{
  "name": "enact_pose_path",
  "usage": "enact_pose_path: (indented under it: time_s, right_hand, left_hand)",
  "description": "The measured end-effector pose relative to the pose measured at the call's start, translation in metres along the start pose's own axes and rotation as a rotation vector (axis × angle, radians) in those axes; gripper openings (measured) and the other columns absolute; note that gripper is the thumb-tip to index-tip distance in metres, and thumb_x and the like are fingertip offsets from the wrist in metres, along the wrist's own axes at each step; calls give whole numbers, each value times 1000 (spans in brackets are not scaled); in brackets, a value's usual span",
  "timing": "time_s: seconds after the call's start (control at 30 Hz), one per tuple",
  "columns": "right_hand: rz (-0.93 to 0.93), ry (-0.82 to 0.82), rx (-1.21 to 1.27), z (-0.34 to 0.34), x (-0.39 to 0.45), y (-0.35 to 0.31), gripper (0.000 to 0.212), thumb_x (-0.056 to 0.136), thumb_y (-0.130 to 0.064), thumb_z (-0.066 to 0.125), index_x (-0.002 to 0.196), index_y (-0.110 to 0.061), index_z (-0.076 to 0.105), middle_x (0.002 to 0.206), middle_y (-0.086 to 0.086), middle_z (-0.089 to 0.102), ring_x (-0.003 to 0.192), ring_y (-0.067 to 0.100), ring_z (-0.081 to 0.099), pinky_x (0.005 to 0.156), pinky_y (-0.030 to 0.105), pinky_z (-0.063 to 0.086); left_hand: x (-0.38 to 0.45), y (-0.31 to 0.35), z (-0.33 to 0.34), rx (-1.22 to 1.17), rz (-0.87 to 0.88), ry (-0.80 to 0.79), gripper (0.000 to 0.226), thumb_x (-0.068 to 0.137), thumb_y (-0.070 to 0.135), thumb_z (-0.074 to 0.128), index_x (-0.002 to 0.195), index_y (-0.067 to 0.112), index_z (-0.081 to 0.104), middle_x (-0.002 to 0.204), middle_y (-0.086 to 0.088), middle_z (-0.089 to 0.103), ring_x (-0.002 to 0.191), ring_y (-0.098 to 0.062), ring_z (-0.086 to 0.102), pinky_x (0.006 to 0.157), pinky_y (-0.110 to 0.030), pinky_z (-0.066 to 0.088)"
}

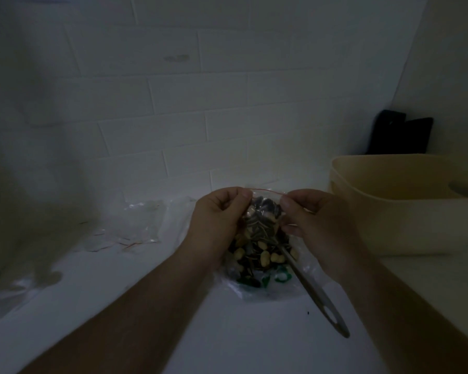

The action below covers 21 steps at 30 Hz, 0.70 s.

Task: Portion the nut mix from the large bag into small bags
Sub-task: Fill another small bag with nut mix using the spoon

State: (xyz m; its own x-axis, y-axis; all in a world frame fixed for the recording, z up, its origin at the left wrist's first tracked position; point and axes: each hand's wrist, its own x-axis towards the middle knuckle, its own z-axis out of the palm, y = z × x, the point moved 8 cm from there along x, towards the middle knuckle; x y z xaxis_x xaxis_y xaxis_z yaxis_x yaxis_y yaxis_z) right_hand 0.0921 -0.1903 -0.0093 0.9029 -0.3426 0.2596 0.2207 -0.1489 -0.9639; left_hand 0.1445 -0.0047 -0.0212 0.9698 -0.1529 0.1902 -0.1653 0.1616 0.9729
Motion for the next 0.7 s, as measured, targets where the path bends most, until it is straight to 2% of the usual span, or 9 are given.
enact_pose_path:
  time_s: [0.1, 0.2, 0.27, 0.37, 0.43, 0.53, 0.6, 0.63, 0.7]
  right_hand:
    - [4, 51, -7, -4, 0, -1, 9, 96, -19, 72, 88, -20, 77, 81, 2, 78, 74, 20, 76, 75, 44, 66]
    - [-4, 102, 8, -6, -3, -5, 9, 94, -20, 74, 85, -23, 75, 79, -4, 77, 72, 19, 75, 75, 47, 66]
    - [-70, 149, -64, -8, -6, -12, 10, 92, -23, 75, 85, -26, 70, 78, -10, 74, 71, 14, 73, 71, 41, 64]
    - [-152, 104, -269, 1, -15, -24, 4, 93, -32, 72, 90, -34, 71, 84, -18, 73, 78, -3, 69, 68, 21, 53]
    - [-138, 8, -222, 14, -21, -25, 8, 96, -36, 69, 102, -37, 74, 95, -22, 73, 87, -7, 69, 74, 18, 56]
    - [-134, -83, -156, 26, -22, -24, 19, 96, -36, 68, 113, -37, 74, 107, -16, 75, 96, -5, 70, 72, 13, 56]
    - [-82, -37, -59, 20, -17, -15, 19, 96, -30, 69, 113, -37, 74, 107, -13, 76, 97, -1, 72, 75, 18, 59]
    - [-54, -16, -10, 17, -13, -10, 18, 98, -27, 68, 111, -36, 76, 105, -11, 78, 96, 4, 74, 79, 27, 62]
    - [-2, 32, 41, 10, -8, -4, 18, 100, -26, 63, 106, -31, 79, 99, -5, 80, 92, 16, 77, 83, 43, 64]
  left_hand:
    - [-2, 3, 3, 76, 26, -39, 14, 100, 19, 68, 91, 9, 75, 78, -11, 74, 71, -20, 67, 72, -38, 58]
    - [-4, 10, 4, 138, 104, -29, 11, 98, 18, 72, 90, 11, 74, 85, -17, 74, 73, -20, 68, 73, -40, 59]
    - [-2, 13, -3, 137, 148, 52, 16, 98, 19, 71, 84, 13, 69, 79, -17, 70, 70, -19, 65, 70, -39, 57]
    - [-4, 18, -9, 183, 204, 139, 22, 98, 21, 71, 80, 13, 61, 73, -9, 65, 68, -19, 62, 68, -39, 56]
    - [-9, 21, -4, 252, 252, 113, 20, 97, 24, 72, 82, 14, 64, 79, -8, 68, 73, -21, 67, 70, -36, 58]
    - [-17, 27, 13, 368, 354, -41, 3, 95, 23, 74, 94, 26, 73, 93, 7, 72, 88, -8, 70, 78, -24, 58]
    - [-21, 31, 22, 465, 454, -138, 17, 95, 22, 72, 109, 31, 76, 107, 13, 72, 104, -8, 69, 89, -22, 55]
    - [-21, 30, 23, 441, 444, -152, 21, 95, 18, 71, 113, 29, 77, 110, 13, 74, 107, -9, 70, 92, -22, 55]
    - [-17, 26, 16, 287, 320, -93, 23, 96, 9, 71, 109, 26, 79, 105, 10, 78, 101, -6, 73, 91, -23, 57]
